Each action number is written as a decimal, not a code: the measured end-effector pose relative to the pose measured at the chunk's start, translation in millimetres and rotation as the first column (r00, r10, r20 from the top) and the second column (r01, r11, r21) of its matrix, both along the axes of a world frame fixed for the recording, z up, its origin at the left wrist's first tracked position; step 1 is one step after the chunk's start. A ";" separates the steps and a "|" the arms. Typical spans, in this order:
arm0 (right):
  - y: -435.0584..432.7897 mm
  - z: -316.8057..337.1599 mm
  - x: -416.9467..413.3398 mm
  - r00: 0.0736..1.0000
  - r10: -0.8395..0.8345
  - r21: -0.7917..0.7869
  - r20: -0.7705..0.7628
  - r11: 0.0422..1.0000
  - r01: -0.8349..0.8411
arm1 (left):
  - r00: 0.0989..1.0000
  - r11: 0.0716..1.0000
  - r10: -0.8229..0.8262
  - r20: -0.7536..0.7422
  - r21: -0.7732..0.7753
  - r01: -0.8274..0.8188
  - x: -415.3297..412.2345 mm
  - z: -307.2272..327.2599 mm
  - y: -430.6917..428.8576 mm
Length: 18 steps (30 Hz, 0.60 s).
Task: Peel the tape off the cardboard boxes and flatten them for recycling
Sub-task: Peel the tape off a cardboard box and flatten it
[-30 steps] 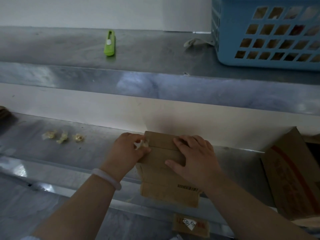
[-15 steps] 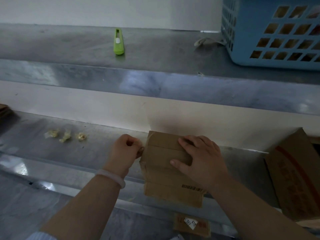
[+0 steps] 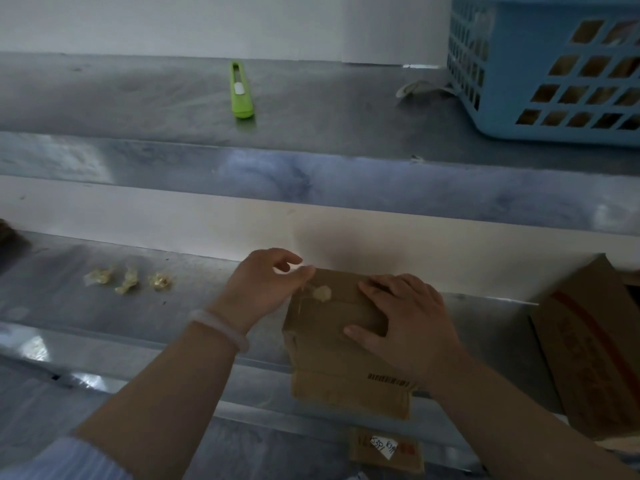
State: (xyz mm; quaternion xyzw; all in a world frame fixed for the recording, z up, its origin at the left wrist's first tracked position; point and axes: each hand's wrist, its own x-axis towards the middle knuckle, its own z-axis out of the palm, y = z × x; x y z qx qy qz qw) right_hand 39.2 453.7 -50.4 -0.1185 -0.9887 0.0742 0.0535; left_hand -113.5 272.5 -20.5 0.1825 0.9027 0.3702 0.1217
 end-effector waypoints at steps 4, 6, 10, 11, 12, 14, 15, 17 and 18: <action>-7.3 8.5 -8.5 1.000 -0.015 0.033 -0.020 0.999 0.016 | 0.908 0.951 -0.193 -0.373 -0.297 0.080 -1.6 -6.7 15.5; -10.6 7.0 -9.8 0.999 -0.032 0.028 -0.022 0.999 0.033 | 0.910 0.943 -0.224 -0.349 -0.312 0.113 -3.3 -4.7 22.1; -14.4 -4.5 -4.3 0.993 -0.048 0.047 -0.111 0.997 0.053 | 0.901 0.877 -0.316 -0.296 -0.454 0.158 -11.2 9.3 33.1; -14.9 -6.6 -3.7 0.991 -0.051 0.049 -0.128 0.997 0.057 | 0.900 0.857 -0.338 -0.275 -0.485 0.174 -14.0 12.9 33.8; -15.1 -8.0 -3.8 0.989 -0.053 0.050 -0.136 0.997 0.061 | 0.899 0.838 -0.357 -0.255 -0.512 0.188 -16.9 15.5 34.5; -15.6 -9.4 -4.2 0.988 -0.053 0.049 -0.145 0.997 0.061 | 0.883 0.800 -0.394 -0.256 -0.568 0.192 -18.5 18.0 36.5; -15.5 -9.8 -4.2 0.988 -0.051 0.048 -0.149 0.997 0.058 | 0.870 0.782 -0.409 -0.276 -0.597 0.179 -16.9 18.2 38.2; -15.2 -10.3 -4.3 0.988 -0.045 0.049 -0.149 0.997 0.053 | 0.849 0.759 -0.412 -0.331 -0.640 0.120 -11.4 17.0 42.5; -15.3 -10.3 -4.2 0.988 -0.043 0.051 -0.148 0.997 0.051 | 0.839 0.751 -0.413 -0.355 -0.653 0.093 -8.7 15.9 45.0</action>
